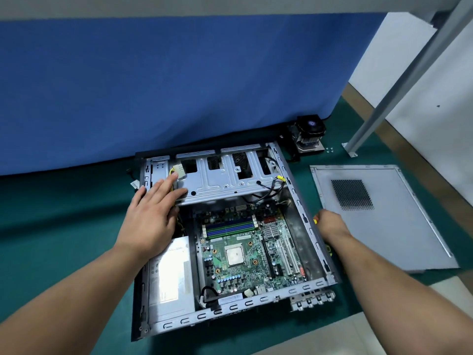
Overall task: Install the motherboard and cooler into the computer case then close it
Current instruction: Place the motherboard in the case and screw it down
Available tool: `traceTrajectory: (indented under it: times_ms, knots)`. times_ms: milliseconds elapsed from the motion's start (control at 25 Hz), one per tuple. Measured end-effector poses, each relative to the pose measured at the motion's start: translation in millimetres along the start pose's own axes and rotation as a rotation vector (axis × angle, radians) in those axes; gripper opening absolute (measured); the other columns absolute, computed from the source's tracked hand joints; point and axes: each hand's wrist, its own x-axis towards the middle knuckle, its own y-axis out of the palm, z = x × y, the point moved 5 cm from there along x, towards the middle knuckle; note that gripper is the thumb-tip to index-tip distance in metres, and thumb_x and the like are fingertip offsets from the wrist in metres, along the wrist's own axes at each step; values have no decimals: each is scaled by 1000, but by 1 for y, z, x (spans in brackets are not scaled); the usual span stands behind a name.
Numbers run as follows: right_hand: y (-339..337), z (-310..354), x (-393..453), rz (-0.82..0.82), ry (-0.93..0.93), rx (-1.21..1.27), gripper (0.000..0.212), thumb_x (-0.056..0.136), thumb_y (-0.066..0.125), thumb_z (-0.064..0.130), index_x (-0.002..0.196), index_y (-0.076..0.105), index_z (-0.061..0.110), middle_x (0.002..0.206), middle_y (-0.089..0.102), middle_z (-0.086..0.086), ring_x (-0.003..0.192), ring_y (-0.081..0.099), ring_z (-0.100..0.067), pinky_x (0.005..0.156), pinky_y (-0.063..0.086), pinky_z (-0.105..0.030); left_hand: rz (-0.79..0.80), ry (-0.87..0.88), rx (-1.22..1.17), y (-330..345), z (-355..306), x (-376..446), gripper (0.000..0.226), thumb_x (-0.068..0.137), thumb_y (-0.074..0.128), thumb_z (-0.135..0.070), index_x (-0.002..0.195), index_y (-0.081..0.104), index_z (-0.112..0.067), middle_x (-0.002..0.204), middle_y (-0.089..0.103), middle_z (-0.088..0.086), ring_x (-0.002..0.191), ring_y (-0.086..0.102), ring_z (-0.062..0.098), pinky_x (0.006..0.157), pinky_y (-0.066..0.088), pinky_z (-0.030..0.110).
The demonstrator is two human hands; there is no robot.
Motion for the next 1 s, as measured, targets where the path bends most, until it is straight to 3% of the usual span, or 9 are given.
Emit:
traceTrajectory:
  times_ms: [160,320,400,480,560,640,720,840,1000]
  knots:
    - [-48,13,-25,-163,-84,228,18,94,68,20,109,64,11,109,69,-15,101,62,-32,80,45,-30,-1,10,4,3,1,0,55,99,54,-19,150,46,-37,170,11,-16,156,17,15,127,2,38]
    - [-103,49,-85,-337,-356,420,18,96,65,27,113,69,21,101,67,1,90,60,-17,82,44,-28,-62,30,60,-4,-6,-6,53,98,44,-31,151,43,-37,171,13,-12,157,16,23,126,5,43]
    - [-102,74,-115,-218,-508,413,23,100,62,32,121,68,27,103,64,11,89,58,-8,81,41,-25,-150,81,136,-9,-15,-9,57,99,37,-35,156,35,-36,171,16,-8,156,17,28,126,7,45]
    - [-82,100,-143,38,-622,340,29,104,55,37,132,63,32,98,63,19,80,61,4,73,44,-18,-199,193,188,-10,-26,-17,62,102,36,-35,162,19,-33,171,13,-9,155,21,29,122,15,44]
    - [-61,121,-164,247,-682,270,29,105,52,38,133,61,36,89,67,12,68,64,3,61,47,-16,-201,289,206,-8,-35,-24,66,103,38,-37,164,14,-32,170,14,-13,151,28,27,115,26,43]
    - [-50,135,-174,349,-722,243,25,103,57,40,126,65,41,84,70,13,65,64,-1,58,46,-16,-190,344,202,-5,-41,-30,60,102,45,-38,160,30,-29,162,38,-10,141,41,26,108,35,42]
    - [-48,144,-178,395,-753,302,21,99,66,40,119,69,43,84,70,19,64,66,-3,56,45,-14,-167,374,186,-5,-46,-32,42,100,56,-31,141,55,-26,132,66,-5,122,59,26,97,41,40]
    - [-59,150,-172,418,-670,684,20,92,76,19,112,72,22,101,75,-2,74,76,-19,64,55,-21,-79,300,167,-5,-40,-33,26,91,71,-14,115,66,-23,99,74,-6,98,68,23,85,45,38]
    - [-61,146,-164,353,-417,1262,29,90,75,5,113,62,15,105,73,-21,89,76,-35,72,61,-29,-57,228,114,-4,-43,-34,18,98,63,-21,116,68,-22,102,77,-4,106,67,23,86,44,38]
